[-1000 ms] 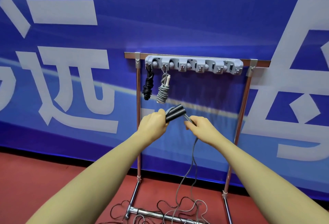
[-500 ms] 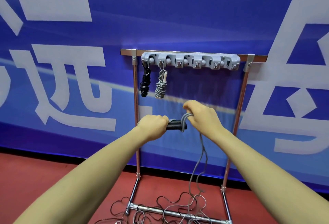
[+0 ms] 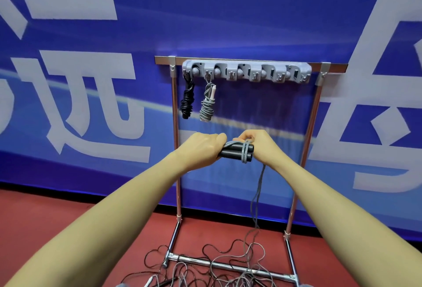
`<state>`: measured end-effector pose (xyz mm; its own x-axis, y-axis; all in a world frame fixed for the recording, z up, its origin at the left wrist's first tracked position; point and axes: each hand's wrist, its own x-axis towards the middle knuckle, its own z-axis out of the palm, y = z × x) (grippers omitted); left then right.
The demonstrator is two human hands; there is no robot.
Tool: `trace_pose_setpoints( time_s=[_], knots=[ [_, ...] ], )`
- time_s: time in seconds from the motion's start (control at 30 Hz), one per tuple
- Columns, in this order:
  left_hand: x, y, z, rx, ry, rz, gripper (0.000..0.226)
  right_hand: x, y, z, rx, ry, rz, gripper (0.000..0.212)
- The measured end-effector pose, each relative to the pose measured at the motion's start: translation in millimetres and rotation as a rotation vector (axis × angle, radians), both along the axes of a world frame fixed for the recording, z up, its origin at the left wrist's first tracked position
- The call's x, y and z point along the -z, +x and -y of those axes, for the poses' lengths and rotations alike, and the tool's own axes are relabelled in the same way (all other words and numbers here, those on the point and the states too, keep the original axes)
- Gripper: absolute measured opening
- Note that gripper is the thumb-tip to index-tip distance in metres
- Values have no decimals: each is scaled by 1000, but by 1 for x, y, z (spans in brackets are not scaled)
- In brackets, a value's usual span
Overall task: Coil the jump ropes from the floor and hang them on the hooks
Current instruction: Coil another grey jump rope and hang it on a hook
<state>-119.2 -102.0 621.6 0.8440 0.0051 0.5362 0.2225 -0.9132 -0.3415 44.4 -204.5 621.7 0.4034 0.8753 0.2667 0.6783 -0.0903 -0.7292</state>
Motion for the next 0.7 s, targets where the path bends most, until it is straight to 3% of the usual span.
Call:
trace_pose_setpoints(
  time_s=[0.07, 0.17, 0.3, 0.47, 0.53, 0.67, 0.7],
  knots=[
    [-4, 6, 7, -62, -90, 79, 12, 6, -2, -1, -6, 4, 13, 21],
    [-11, 11, 15, -369, -278, 40, 15, 13, -8, 2, -20, -5, -60, 25],
    [-6, 18, 14, -493, -438, 91, 15, 10, -14, 4, -45, -71, -9, 21],
    [5, 15, 8, -643, -468, 6, 10, 10, -18, 11, -98, -152, 23, 16],
    [11, 13, 7, -687, -445, -79, 18, 8, -19, 12, -104, -186, 170, 14],
    [20, 9, 0, -702, -331, -221, 21, -3, -24, 13, -6, -220, 862, 22],
    [20, 8, -1, -683, -293, -262, 21, -5, -24, 12, 15, -156, 930, 25]
  ],
)
